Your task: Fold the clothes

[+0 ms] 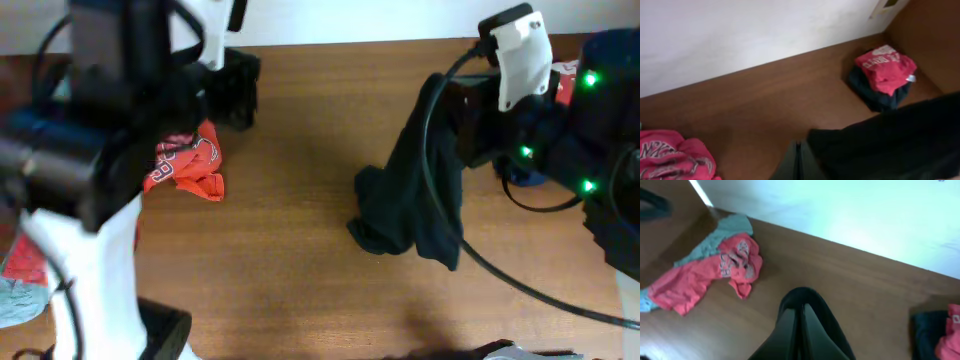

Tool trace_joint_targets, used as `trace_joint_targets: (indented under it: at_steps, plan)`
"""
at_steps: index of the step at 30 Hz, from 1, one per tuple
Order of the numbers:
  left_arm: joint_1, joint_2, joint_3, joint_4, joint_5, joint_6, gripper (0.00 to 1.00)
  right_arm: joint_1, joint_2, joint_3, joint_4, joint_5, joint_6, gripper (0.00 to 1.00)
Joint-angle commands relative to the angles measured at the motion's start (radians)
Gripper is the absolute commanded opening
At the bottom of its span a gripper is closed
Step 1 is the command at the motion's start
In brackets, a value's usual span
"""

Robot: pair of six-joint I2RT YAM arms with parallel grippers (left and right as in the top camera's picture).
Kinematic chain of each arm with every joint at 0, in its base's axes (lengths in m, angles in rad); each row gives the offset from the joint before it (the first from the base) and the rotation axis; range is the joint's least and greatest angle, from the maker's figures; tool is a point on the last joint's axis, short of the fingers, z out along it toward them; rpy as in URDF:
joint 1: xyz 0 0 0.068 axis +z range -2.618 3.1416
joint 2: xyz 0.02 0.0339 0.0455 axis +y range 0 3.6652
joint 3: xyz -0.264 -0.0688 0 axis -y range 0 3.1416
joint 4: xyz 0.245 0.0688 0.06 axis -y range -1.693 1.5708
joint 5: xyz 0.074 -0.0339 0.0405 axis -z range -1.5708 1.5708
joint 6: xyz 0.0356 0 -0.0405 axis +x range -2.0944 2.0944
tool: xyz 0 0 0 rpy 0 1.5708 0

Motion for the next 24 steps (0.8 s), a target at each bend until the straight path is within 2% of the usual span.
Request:
trace_joint_targets:
  at_steps: [1,8,11,18,24]
  plan:
    - [0.038,-0.029,0.01,0.037,0.003,0.022,0.02,0.0,-0.013,0.072,0.008,0.009,0.06,0.04]
    - [0.14,-0.049,0.01,0.05,0.003,0.019,0.06,0.0,-0.049,0.225,0.002,0.008,0.198,0.04]
    - [0.153,-0.048,0.01,0.048,0.003,0.019,0.06,0.019,-0.061,0.265,0.013,0.002,0.212,0.04]
    - [0.18,-0.049,0.01,0.067,0.003,0.019,0.06,0.028,-0.063,0.272,-0.023,0.139,0.284,0.04]
    - [0.204,-0.048,0.01,0.074,-0.001,0.019,0.06,0.028,0.056,0.249,-0.056,0.266,0.27,0.04]
